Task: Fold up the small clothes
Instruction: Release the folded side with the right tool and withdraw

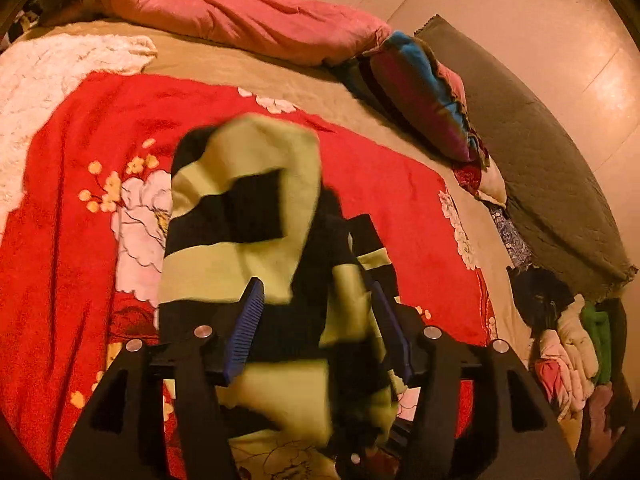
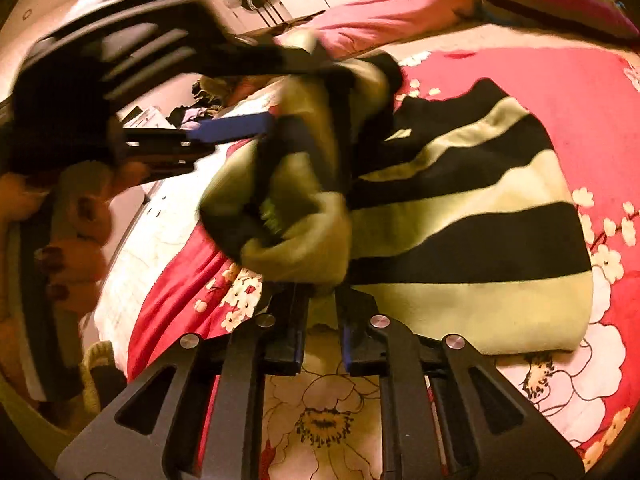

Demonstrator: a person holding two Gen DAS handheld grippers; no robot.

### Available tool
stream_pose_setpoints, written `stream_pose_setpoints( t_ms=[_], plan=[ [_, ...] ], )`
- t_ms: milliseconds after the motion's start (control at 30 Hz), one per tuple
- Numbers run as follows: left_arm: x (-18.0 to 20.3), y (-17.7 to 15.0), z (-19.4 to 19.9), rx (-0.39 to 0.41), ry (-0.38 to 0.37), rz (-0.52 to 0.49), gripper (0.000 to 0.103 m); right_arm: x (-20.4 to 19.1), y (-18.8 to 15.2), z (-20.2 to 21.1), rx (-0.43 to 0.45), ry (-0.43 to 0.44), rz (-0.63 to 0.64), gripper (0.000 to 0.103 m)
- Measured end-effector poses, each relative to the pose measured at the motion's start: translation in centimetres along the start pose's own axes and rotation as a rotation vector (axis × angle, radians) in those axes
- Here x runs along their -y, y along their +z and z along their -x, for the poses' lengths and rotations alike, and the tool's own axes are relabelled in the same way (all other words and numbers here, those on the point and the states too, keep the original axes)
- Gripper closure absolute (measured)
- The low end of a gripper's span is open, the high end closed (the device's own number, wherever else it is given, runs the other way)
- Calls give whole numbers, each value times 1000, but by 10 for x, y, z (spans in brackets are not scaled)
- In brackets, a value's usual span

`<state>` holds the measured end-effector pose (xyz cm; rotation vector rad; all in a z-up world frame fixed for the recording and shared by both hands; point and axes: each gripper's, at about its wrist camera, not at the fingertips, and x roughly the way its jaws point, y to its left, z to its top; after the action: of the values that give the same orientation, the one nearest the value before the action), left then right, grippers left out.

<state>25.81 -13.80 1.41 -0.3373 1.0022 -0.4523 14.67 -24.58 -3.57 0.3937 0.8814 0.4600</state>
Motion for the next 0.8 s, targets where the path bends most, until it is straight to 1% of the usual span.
stream_pose_setpoints(
  t_ms=[100,133,167,233,300,333,367,433,533,567,600,633,667,767,800],
  plan=[
    [3,-1,17,45,22,-19,46,11,4,-1,-3,6,-58,91],
    [4,-1,21,53,32,-25,41,15,3,-1,-6,14,-88,87],
    [3,-2,25,59,47,-32,38,20,3,-1,-5,19,-123,77],
    [2,-4,29,65,92,-44,38,25,5,3,14,-6,-149,65],
    [-1,-6,34,72,125,-55,38,25,8,8,38,-22,-140,60],
    [-3,-8,37,77,144,-60,38,25,9,10,54,-20,-140,54],
    [-4,-9,39,80,157,-63,37,25,9,12,66,-19,-142,51],
    [-8,-11,43,85,183,-69,37,31,14,16,78,-21,-143,47],
    [-11,-14,50,97,215,-75,37,32,19,17,88,-50,-120,45],
    [-12,-15,51,100,223,-76,37,35,21,18,93,-52,-122,41],
    [-13,-15,53,102,230,-76,36,37,23,19,98,-50,-129,38],
    [-14,-16,55,105,241,-77,22,40,23,20,106,-49,-138,37],
    [-15,-17,57,111,251,-80,17,41,24,22,114,-47,-147,37],
    [-15,-18,59,121,268,-95,17,44,31,22,136,-39,-166,33],
    [-15,-19,59,122,275,-97,17,45,28,27,147,-40,-174,33]
  ],
)
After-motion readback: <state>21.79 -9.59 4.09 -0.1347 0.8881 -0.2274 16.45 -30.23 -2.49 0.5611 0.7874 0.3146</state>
